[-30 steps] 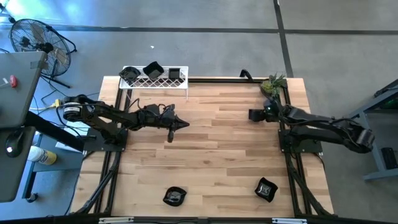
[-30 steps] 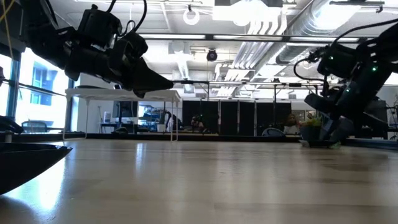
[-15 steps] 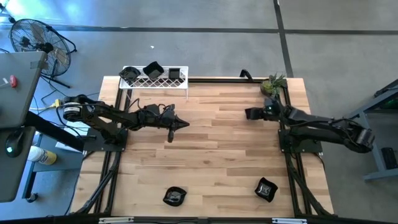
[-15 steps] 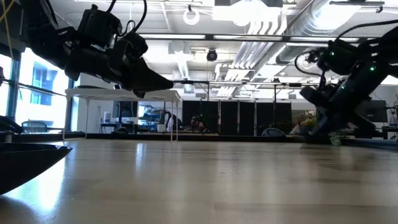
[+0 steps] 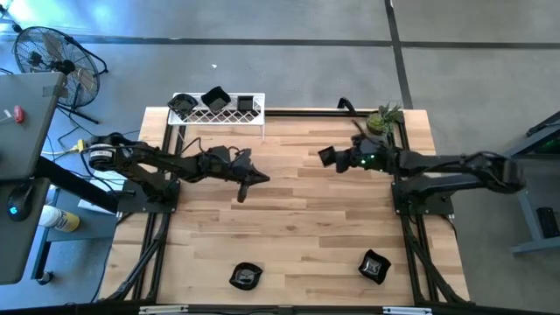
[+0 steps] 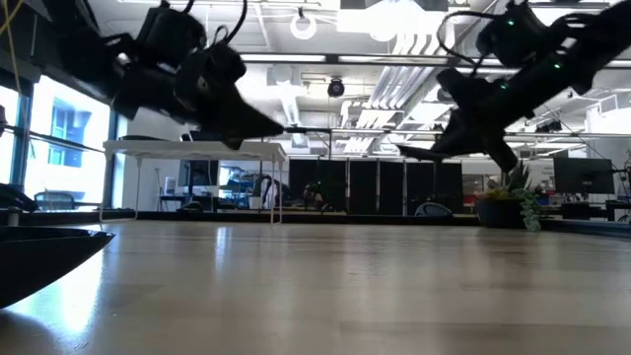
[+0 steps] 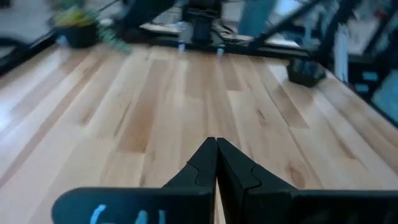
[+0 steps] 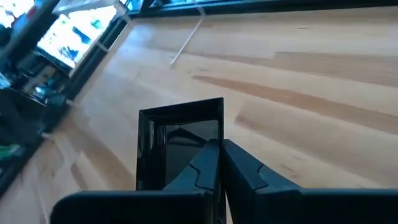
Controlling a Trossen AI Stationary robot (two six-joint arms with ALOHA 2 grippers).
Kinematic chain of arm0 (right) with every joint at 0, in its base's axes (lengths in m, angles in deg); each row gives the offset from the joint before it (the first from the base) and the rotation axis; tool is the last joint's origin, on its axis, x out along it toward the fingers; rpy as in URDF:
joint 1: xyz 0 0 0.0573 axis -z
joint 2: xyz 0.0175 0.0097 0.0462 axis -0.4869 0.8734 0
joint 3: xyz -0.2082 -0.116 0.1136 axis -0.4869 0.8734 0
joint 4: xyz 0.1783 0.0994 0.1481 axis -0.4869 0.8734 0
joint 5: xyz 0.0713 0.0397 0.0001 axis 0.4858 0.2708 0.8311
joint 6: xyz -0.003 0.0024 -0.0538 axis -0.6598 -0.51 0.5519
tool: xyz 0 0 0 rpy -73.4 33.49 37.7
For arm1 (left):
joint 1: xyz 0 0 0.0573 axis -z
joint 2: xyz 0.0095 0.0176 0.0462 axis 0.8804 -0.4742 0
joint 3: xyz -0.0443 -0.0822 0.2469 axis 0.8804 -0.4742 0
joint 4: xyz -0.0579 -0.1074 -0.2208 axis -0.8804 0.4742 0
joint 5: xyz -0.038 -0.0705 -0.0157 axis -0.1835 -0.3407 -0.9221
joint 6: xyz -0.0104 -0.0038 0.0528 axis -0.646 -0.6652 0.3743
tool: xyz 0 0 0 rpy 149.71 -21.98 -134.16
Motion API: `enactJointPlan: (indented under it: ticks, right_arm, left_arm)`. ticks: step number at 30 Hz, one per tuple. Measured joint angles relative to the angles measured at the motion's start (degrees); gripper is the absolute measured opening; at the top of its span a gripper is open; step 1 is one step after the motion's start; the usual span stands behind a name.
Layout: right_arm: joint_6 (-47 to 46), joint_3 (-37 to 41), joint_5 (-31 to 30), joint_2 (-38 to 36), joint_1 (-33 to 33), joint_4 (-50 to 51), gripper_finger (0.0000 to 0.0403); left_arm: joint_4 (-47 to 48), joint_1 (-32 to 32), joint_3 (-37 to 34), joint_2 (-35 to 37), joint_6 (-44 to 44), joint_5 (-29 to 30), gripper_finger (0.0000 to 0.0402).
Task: Pick & Place Mini shaped plates
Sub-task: Stack the black square plate on top of the black square plate on the shelf
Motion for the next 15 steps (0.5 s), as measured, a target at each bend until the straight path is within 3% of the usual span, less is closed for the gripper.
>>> enactJointPlan:
  ticks: [4, 9, 15]
  right_arm:
    - [0.41, -4.8, -0.07, 8.32, -3.71, 0.08, 0.001]
    - [1.49, -10.68, 1.64, 19.15, -6.08, 0.09, 0.001]
    - [2.99, -17.83, 6.58, 28.24, -6.98, -1.77, 0.001]
  left_arm:
    - [11.96, 4.0, 7.19, 0.02, 9.03, 1.43, 0.0008]
    - [32.85, 9.67, 17.58, 0.02, 19.22, 12.97, 0.0047]
    - [42.05, 15.15, 23.26, -0.38, 29.98, 22.6, 0.0087]
